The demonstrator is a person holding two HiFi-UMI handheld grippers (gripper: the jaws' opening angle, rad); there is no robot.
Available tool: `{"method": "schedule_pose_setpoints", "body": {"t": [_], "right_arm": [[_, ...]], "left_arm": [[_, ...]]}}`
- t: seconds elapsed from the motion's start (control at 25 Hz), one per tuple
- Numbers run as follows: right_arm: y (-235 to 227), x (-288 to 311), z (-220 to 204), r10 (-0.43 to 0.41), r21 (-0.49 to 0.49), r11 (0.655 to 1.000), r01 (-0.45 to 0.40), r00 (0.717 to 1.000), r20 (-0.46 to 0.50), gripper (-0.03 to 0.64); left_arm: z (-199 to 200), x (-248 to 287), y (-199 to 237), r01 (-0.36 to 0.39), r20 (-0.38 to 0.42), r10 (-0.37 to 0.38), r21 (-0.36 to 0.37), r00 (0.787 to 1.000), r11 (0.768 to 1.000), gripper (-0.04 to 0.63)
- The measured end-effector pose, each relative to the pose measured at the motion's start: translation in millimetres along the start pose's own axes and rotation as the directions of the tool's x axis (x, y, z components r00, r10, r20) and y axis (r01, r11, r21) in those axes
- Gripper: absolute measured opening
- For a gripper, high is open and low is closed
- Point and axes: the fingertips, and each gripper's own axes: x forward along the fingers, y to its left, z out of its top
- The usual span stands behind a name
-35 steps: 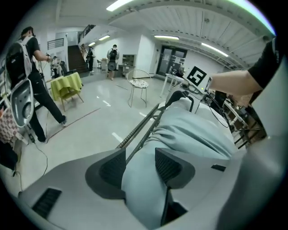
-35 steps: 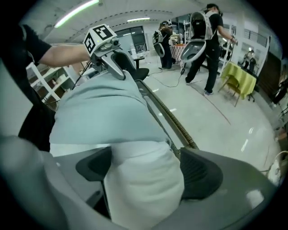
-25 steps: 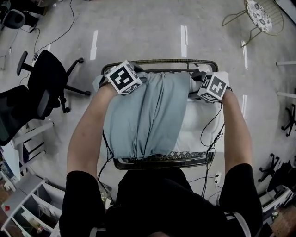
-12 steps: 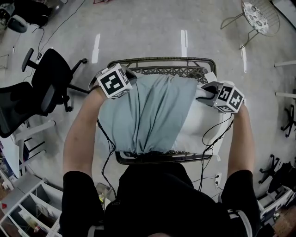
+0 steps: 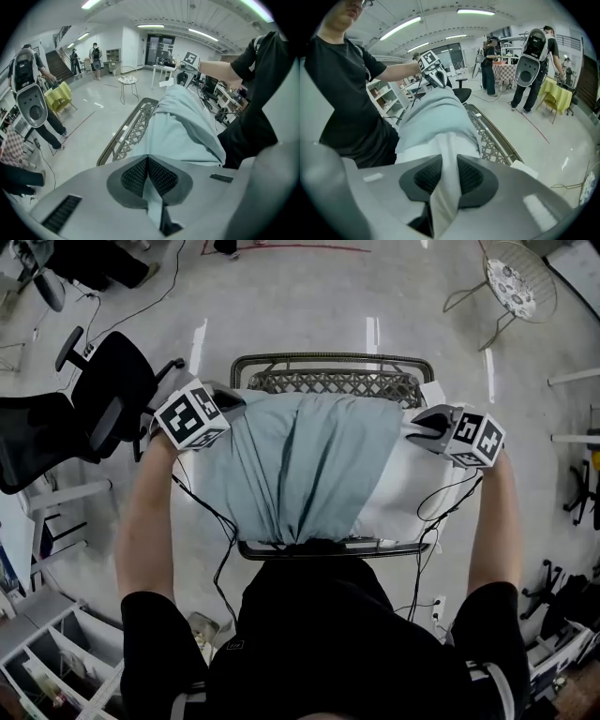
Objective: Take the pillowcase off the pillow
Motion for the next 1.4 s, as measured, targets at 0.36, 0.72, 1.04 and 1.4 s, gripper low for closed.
{"method": "schedule_pose_setpoints", "body": {"t": [0.36, 0.72, 1.04, 1.4], "right_arm": [[17.1, -3.4, 8.1, -0.032, -0.027, 0.999, 0.032, 0.999, 0.002, 0.078], [24.3, 2.6, 17.0, -0.064, -0.068, 0.996, 0.063, 0.998, -0.003, 0.077], [25.3, 5.9, 22.2, -0.04, -0.091, 0.995, 0.045, 0.998, 0.054, 0.071], [16.5, 8.7, 11.9, -0.034, -0.073, 0.997, 0.038, 0.997, 0.065, 0.066]], "left_arm": [[-45.1, -30.0, -4.3, -0.04, 0.003, 0.04, -0.046, 0.999, 0.998, 0.005], [-27.6, -28.6, -6.9, -0.112, 0.002, 0.112, 0.008, 0.994, 0.994, 0.008], [62.8, 17.9, -25.6, 0.004, 0.086, -0.018, 0.164, 0.996, 0.986, 0.222], [41.6, 55.7, -30.3, 0.107, -0.1, -0.085, 0.243, 0.991, 0.964, 0.009]]}}
